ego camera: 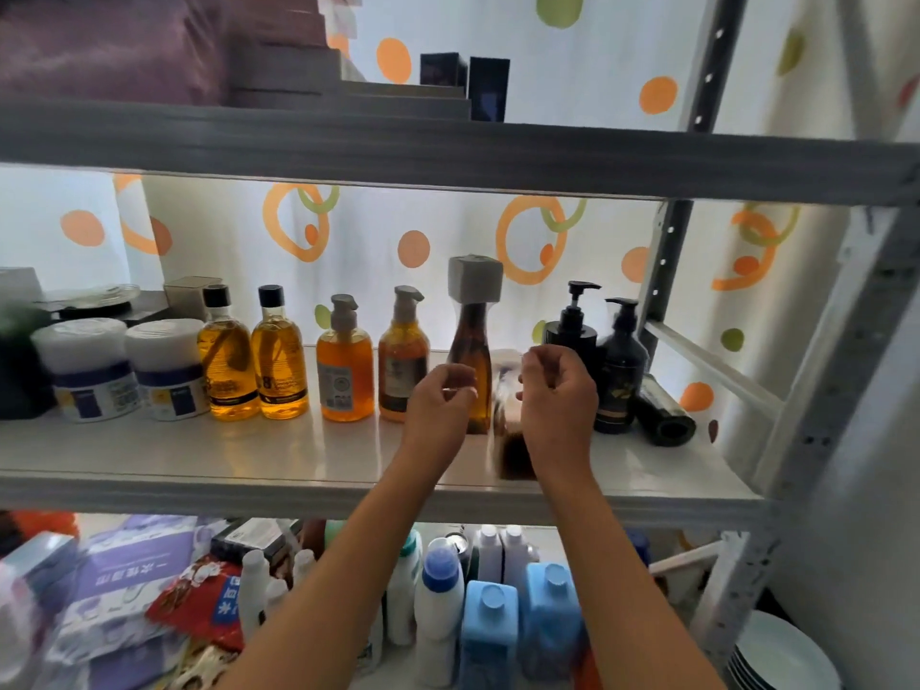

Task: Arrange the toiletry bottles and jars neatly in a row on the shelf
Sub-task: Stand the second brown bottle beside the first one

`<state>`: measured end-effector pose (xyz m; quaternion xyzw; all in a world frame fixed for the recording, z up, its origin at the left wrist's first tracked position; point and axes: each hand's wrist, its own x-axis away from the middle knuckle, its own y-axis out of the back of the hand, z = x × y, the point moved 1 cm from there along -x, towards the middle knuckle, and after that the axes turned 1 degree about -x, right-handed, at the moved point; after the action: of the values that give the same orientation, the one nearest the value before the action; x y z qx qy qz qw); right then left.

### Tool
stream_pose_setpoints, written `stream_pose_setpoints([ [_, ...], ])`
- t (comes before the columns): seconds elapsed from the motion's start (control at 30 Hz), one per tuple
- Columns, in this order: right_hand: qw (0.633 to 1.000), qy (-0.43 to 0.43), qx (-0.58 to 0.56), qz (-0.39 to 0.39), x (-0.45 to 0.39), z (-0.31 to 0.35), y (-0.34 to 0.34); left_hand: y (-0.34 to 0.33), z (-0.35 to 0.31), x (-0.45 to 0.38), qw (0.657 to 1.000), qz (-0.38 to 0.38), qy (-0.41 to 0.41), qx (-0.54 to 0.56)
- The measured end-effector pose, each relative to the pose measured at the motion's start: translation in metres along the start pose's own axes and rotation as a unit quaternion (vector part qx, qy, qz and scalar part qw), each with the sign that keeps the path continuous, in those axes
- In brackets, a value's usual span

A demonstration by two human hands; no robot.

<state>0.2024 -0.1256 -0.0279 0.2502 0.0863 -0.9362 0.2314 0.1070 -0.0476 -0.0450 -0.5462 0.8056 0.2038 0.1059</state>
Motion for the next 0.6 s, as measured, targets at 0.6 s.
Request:
stream_pose_setpoints([
  [0.6, 0.964, -0.121, 0.2, 0.128, -0.016, -0.047, 0.036, -0.05, 0.016, 0.001, 0.994, 0.06, 0.077, -0.056],
])
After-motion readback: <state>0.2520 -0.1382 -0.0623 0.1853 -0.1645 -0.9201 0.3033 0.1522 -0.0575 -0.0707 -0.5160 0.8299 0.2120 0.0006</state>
